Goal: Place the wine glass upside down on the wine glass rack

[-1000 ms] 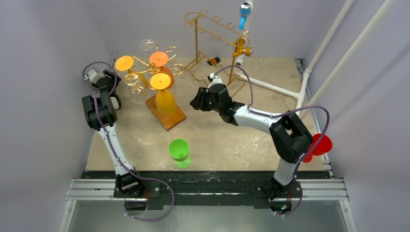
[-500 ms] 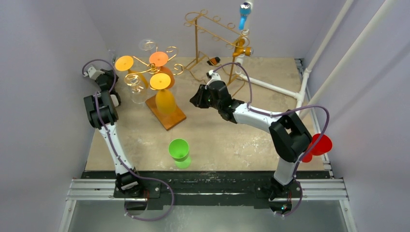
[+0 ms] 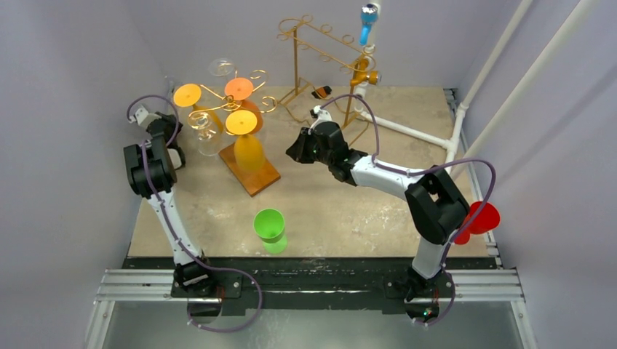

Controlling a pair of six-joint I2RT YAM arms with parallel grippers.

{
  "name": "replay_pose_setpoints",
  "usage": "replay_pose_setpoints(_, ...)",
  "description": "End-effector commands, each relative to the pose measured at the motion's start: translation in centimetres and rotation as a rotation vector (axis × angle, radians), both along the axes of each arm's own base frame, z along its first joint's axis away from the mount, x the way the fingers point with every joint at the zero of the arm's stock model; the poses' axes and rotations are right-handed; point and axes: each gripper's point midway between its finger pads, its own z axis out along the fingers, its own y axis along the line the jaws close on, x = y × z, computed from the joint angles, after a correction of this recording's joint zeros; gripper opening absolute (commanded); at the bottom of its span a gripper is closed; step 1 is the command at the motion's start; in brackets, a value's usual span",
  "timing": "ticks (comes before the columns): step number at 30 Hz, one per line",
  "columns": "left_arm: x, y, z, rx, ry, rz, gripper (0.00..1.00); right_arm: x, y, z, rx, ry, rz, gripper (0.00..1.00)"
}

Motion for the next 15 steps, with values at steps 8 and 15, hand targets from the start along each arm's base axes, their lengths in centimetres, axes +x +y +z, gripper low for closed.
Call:
replay_pose_setpoints(8,-7.9,-1.9,11.2,0.061,-0.122,-0.038,0.0,-1.3,-0.4,2.5,0.06,-0.048,0.036,0.11)
replay_pose_setpoints(15,-8.0,-2.0,11.3,0.098,-0.092,-0.04,0.0,-2.4,-1.2,2.6,0.066,-0.053,0.045,0.12)
